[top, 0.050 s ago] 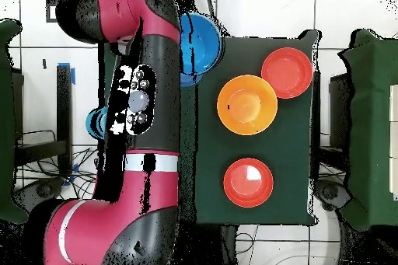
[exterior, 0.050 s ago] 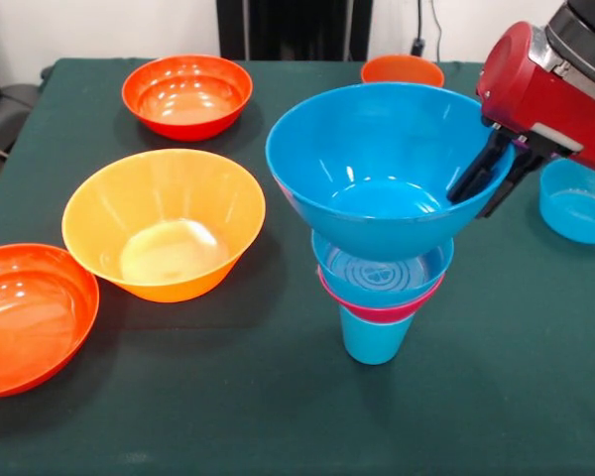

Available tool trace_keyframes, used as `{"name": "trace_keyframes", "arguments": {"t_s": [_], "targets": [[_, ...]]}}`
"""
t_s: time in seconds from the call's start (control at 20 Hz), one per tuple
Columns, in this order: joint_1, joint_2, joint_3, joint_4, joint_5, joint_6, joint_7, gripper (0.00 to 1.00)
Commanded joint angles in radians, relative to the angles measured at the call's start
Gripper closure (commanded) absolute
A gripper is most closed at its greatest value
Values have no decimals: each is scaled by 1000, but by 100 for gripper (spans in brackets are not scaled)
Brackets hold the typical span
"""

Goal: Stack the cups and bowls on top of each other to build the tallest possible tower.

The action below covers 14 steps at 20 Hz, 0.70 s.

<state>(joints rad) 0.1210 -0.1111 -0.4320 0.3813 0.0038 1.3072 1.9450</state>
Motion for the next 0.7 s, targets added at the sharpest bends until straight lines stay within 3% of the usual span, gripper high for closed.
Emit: {"name": "trace_keyframes", "arguments": {"t_s": [0.05, 0.7], "targets": [[7, 18, 93, 96, 12, -61, 96, 100], [12, -3, 92, 167, 18, -98, 108, 100]]}}
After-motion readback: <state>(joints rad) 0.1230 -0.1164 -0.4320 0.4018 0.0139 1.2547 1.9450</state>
